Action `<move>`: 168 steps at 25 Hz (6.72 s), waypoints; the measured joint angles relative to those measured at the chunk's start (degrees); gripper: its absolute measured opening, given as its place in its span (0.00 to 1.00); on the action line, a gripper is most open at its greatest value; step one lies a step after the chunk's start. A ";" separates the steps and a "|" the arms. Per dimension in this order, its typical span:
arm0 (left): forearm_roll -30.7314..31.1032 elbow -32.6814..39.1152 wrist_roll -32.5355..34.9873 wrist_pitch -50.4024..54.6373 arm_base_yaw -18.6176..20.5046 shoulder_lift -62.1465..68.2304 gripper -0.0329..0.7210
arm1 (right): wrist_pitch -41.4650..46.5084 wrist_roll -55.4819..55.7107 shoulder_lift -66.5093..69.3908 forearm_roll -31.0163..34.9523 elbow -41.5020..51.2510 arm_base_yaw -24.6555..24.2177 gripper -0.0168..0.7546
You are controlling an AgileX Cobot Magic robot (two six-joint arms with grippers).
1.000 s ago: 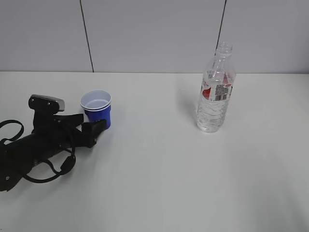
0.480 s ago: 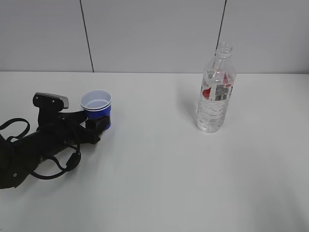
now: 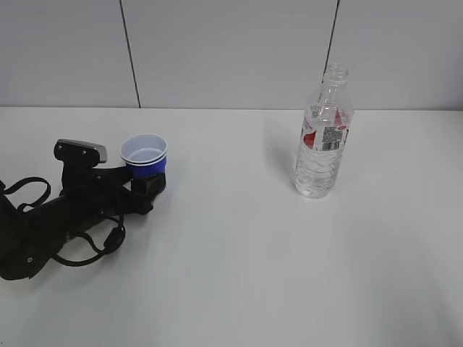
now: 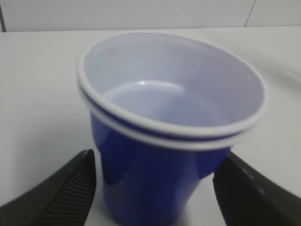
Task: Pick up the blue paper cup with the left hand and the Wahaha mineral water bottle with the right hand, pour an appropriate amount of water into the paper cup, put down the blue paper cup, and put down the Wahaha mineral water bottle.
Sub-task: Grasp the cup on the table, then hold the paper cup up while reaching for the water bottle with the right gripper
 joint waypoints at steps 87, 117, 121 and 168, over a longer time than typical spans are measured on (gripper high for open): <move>0.00 -6.49 -0.11 0.00 0.00 2.90 0.68 | 0.00 0.00 0.00 0.00 0.00 0.00 0.78; 34.22 6.92 -4.36 -0.13 5.95 -20.63 0.67 | 0.00 0.00 0.00 0.00 0.00 0.00 0.78; 34.32 7.17 -4.72 -0.13 5.95 -21.20 0.67 | 0.00 0.00 0.00 0.00 0.00 0.00 0.78; 33.04 7.17 -6.00 -0.13 5.95 -21.20 0.67 | -86.16 24.63 66.27 -38.41 0.55 0.00 0.78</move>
